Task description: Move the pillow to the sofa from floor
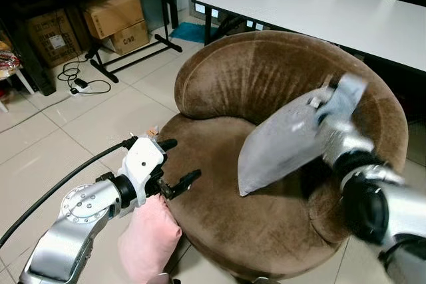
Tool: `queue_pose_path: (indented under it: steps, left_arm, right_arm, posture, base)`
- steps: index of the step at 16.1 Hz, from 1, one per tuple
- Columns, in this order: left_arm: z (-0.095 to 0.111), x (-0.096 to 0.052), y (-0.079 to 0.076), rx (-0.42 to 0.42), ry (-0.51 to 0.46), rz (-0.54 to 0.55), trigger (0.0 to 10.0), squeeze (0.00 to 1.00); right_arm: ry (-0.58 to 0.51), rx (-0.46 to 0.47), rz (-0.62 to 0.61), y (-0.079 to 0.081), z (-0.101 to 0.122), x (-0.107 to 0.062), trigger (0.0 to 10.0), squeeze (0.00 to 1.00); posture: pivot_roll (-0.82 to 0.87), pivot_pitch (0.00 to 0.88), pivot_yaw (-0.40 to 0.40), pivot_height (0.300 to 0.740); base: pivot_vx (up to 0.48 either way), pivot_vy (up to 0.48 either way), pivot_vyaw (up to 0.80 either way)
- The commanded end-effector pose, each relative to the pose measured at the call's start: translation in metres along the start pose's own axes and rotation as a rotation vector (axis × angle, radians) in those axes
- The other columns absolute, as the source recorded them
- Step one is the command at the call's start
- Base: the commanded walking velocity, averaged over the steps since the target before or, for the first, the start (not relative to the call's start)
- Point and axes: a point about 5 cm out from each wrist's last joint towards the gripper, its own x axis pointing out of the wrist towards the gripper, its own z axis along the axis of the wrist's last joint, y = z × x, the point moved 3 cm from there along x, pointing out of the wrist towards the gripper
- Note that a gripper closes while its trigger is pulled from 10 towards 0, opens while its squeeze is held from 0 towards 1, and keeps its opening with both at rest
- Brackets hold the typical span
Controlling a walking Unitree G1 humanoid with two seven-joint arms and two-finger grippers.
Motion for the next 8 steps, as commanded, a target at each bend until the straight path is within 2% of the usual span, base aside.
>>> queue_pose_path:
  steps: [1,2,3,4,6,7,8]
  left_arm:
    - [0.002,-0.001,0.006,-0.007,-0.015,0.034,10.0,0.00]
    - [0.003,-0.001,0.010,-0.015,-0.027,0.078,10.0,0.00]
    - [0.004,-0.001,0.016,-0.020,-0.034,0.150,10.0,0.00]
    - [0.003,-0.001,0.021,-0.021,-0.038,0.215,10.0,0.00]
    - [-0.002,-0.009,0.032,-0.002,-0.026,0.387,10.0,0.00]
    - [-0.004,-0.011,0.034,-0.016,-0.015,0.419,10.0,0.00]
    - [-0.006,-0.015,0.036,-0.037,-0.004,0.464,10.0,0.00]
  right_arm:
    - [-0.048,-0.022,0.001,-0.003,0.012,0.001,10.0,1.00]
    - [-0.095,-0.073,0.001,-0.005,0.022,0.002,10.0,1.00]
    - [-0.135,-0.118,0.053,-0.001,0.031,0.002,10.0,0.00]
    - [-0.161,-0.150,0.157,0.010,0.033,0.000,10.0,0.00]
    - [-0.168,-0.234,0.290,0.025,0.018,-0.009,10.0,0.00]
    - [-0.170,-0.246,0.326,0.028,0.010,-0.015,10.0,0.00]
    - [-0.186,-0.226,0.436,0.038,-0.006,-0.044,10.0,0.00]
  posture:
    - [0.07,0.000,-0.021,0.740]
    - [0.07,0.000,-0.021,0.740]
    - [0.06,0.000,-0.021,0.740]
    - [0.05,0.000,-0.021,0.740]
    - [0.03,0.000,-0.021,0.740]
    - [0.03,0.000,-0.022,0.740]
    - [0.03,0.000,-0.026,0.740]
  base:
    - [0.000,0.000,0.00]
    - [0.000,0.000,0.00]
    - [0.000,0.000,0.00]
    - [0.000,0.000,0.00]
    - [0.000,0.000,0.00]
    - [0.000,0.000,0.00]
    - [0.000,0.000,0.00]
